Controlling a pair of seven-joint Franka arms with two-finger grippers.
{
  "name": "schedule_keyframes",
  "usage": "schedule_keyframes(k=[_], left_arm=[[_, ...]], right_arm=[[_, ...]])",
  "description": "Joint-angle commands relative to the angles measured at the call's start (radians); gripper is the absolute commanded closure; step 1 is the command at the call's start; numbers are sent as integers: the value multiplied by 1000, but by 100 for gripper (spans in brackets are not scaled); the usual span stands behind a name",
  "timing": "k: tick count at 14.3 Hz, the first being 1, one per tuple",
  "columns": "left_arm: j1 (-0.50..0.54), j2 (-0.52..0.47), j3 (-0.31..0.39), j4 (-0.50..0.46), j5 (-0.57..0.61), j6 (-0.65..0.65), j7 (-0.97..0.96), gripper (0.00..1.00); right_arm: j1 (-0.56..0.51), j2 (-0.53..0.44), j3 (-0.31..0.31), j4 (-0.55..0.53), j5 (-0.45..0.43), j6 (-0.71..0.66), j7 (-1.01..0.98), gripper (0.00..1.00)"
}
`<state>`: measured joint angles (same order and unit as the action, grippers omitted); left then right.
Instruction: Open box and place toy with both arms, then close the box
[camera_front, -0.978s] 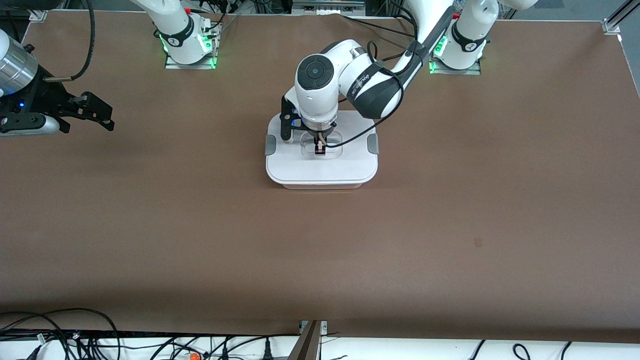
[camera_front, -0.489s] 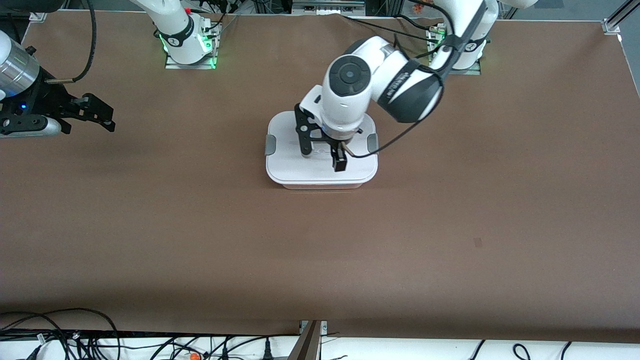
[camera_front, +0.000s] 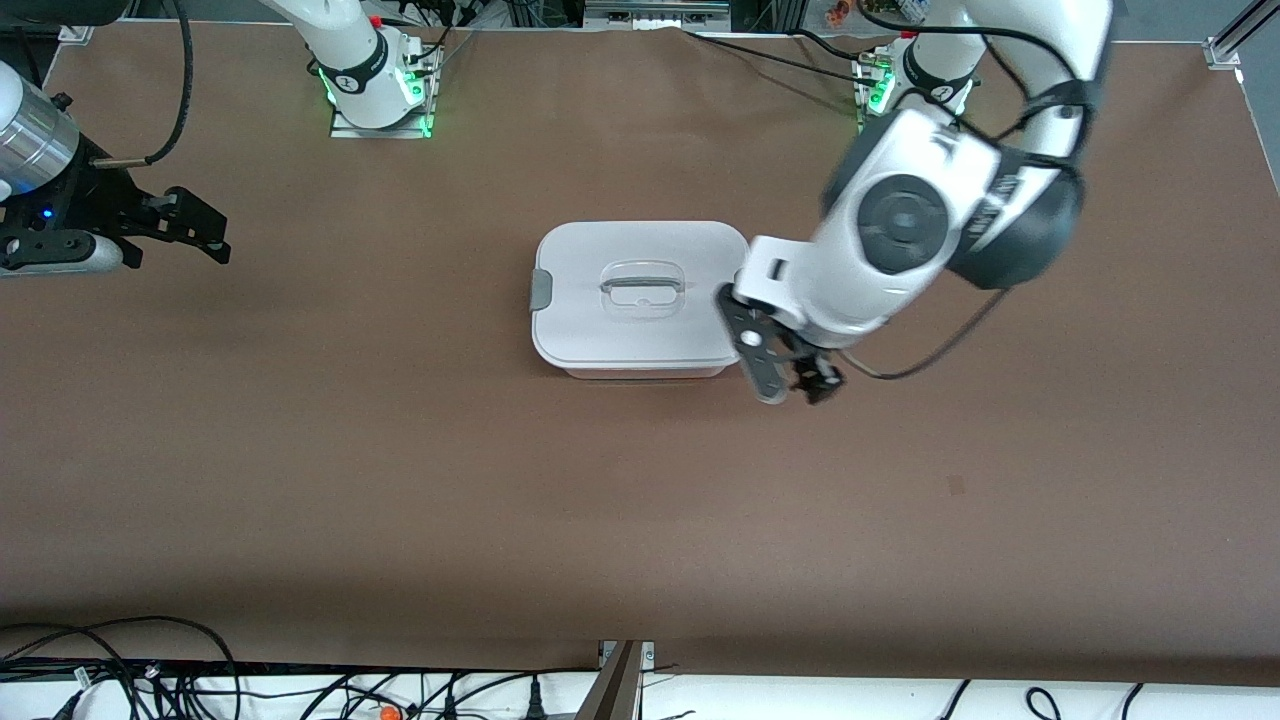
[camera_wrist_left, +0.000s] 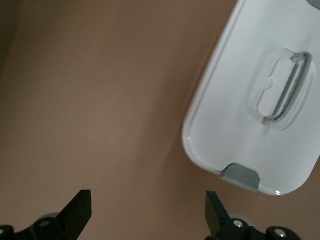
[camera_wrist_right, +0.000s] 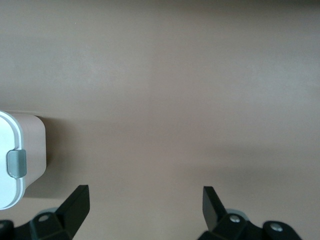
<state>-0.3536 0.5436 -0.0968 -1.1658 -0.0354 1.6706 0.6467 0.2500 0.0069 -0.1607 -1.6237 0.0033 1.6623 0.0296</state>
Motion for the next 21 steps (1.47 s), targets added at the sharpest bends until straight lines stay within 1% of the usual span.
schedule_keyframes(k=[1,3,4,5,7,9,11,12,13,15,19,21], left_arm=[[114,-5,-11,26,-32,-34,-4,0],[171,-51,-1,6,-18,-35,-9,0],[191,-83,21,-26,-17,-34,-6,0],[200,-120,53,-67,-17,-28,-6,0],[214,-166,127,-81,-14,-28,-13,0],[276,-206,138,-87,-14,-29,-15,0],[335,-250,140,-126,-15,-28,-21,0],[356,-264,140,-138,-14,-31,-60,0],[366,-292,141,-156,-8,-34,-141,0],[377,-358,140,-222,43,-48,-347,0],[377,-464,129,-333,40,-124,-637,0],[375,-473,121,-334,35,-137,-706,0]], right_arm=[[-9,4,4,16,3,-16,-11,0],[-9,4,4,16,3,-15,-11,0],[-9,4,6,15,3,-15,-11,0],[-9,4,6,15,3,-16,-11,0],[-9,4,6,16,3,-16,-11,0],[-9,4,4,15,3,-16,-11,0],[-9,4,6,15,3,-16,-11,0],[-9,4,6,15,3,-16,-10,0],[-9,4,4,15,3,-16,-10,0],[-9,4,4,15,3,-16,-10,0],[-9,4,6,15,3,-15,-10,0],[-9,4,4,15,3,-16,-8,0]])
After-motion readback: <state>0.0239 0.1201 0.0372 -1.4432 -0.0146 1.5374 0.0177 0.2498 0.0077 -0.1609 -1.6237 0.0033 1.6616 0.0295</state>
